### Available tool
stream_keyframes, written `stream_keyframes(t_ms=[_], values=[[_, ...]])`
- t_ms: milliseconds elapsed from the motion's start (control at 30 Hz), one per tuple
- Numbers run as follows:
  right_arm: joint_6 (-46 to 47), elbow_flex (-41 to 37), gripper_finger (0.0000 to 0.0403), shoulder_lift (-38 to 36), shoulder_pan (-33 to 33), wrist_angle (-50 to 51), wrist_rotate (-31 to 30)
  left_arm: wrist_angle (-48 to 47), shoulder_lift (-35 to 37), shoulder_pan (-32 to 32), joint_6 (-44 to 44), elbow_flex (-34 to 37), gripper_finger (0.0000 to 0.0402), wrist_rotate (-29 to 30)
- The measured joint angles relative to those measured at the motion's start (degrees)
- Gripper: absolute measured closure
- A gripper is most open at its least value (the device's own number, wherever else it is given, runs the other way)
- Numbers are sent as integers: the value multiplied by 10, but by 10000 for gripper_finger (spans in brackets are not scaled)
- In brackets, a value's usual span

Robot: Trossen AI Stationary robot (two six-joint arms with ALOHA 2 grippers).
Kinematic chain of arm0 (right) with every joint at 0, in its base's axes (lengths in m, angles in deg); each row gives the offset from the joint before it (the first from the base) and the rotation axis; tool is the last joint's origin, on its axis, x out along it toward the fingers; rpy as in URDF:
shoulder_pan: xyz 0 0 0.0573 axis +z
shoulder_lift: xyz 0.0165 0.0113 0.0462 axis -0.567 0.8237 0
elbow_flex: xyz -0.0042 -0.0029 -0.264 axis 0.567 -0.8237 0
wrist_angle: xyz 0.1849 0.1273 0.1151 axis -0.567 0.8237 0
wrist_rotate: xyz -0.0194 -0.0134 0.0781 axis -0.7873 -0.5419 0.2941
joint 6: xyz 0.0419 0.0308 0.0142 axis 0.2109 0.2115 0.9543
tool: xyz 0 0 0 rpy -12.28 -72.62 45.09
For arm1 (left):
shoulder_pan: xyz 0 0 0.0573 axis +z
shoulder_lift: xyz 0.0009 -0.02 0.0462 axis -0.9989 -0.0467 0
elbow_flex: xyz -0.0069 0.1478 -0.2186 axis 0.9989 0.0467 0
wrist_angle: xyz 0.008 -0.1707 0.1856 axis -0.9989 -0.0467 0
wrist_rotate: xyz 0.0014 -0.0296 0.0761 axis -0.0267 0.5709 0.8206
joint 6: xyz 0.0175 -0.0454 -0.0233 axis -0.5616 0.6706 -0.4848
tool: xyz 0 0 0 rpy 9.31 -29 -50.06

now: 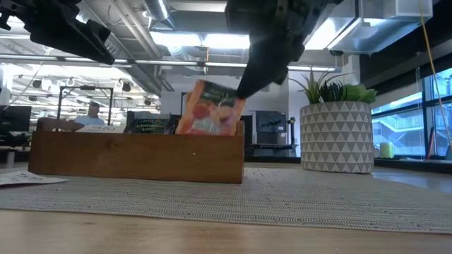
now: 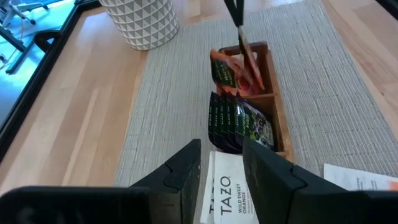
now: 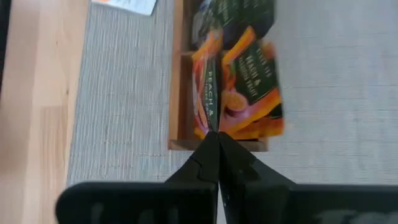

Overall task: Pick & Place Tea
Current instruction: Put the orange tea bag into the right section of the wooden organizer

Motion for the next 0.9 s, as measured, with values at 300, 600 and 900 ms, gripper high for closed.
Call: stream_keyframes(t_ms=[300, 600, 900], values=[[-34, -1, 378, 20, 0, -7, 13, -1, 0, 0, 2, 0, 286, 0], [-65, 25, 357, 17, 0, 22, 5, 0, 0, 0, 2, 0, 286, 0], [-52, 43, 331, 14, 0, 28, -3, -2, 0, 0, 5, 0, 286, 0]])
